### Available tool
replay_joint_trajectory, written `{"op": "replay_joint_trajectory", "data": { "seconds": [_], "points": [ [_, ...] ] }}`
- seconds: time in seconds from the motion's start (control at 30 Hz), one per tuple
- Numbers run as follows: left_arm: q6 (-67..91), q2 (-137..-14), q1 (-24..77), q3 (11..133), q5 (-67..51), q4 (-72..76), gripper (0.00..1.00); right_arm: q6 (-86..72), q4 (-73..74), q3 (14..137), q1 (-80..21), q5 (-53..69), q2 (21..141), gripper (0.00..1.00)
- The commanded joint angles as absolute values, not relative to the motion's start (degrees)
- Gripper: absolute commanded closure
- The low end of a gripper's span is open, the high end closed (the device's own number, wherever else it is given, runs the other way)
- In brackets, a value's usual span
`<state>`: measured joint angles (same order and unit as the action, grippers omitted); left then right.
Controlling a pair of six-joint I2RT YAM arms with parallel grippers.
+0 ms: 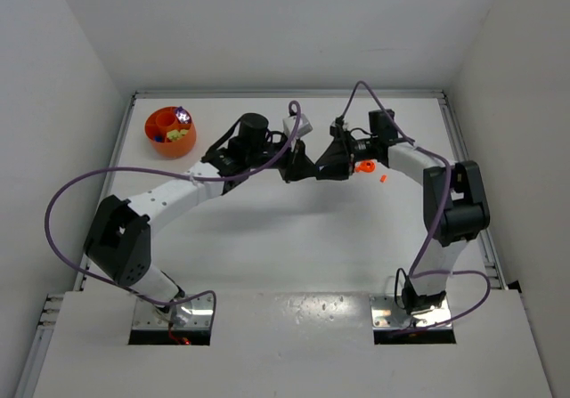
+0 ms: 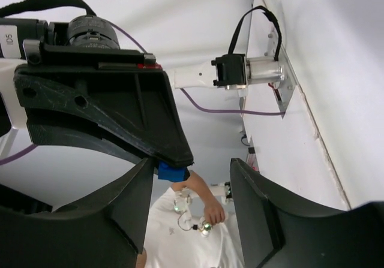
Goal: Sort the legos into containers by color
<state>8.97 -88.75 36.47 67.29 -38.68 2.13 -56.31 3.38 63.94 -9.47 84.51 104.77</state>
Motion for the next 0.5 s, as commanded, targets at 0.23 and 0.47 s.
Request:
{"op": "replay_joint_trajectory", "data": {
  "seconds": [0.23, 0.47],
  "points": [
    [2.29, -81.65, 30.86, 66.01, -40.43, -9.03, 1.00, -51.33, 4.75, 71.09, -4.31, 83.69, 105.03, 0.45],
    [-4.83, -79.99, 17.00, 71.18, -35.34, -29.78, 1.00, -8.72, 50.08, 99.52, 0.10, 59.21, 108.46, 0.35]
  ]
}}
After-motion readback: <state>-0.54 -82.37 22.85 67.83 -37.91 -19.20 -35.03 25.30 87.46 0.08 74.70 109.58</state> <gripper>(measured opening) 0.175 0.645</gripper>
